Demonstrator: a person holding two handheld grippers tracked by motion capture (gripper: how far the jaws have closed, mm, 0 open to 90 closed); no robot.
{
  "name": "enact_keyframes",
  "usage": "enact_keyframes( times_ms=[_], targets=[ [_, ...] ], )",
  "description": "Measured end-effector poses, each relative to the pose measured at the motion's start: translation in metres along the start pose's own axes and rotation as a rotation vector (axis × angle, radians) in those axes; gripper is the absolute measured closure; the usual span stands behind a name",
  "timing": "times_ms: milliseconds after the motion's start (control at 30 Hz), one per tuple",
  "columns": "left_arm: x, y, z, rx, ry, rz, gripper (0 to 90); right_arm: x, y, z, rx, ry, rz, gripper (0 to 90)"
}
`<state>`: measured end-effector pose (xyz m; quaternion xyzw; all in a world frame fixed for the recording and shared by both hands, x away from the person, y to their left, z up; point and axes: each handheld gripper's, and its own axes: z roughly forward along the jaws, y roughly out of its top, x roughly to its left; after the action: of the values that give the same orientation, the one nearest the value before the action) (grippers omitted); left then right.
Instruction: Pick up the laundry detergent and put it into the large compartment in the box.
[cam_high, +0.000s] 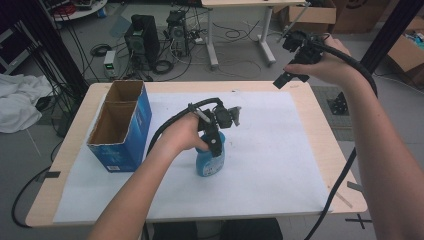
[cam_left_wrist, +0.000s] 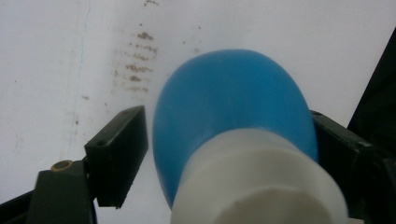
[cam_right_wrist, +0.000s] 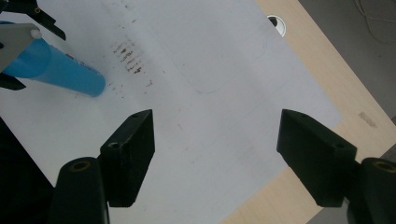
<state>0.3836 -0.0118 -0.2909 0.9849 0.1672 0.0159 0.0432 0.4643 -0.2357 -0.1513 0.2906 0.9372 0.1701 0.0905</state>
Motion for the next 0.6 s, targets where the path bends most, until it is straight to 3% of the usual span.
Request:
enact_keyframes(
  times_ms=[600],
  targets=[
    [0.0013, -0.0024, 0.0011, -0.005, -0.015, -0.017, 28.2, 0.0001, 0.0015, 0.0020, 0.006, -0.001, 0.005, 27.8]
  ],
)
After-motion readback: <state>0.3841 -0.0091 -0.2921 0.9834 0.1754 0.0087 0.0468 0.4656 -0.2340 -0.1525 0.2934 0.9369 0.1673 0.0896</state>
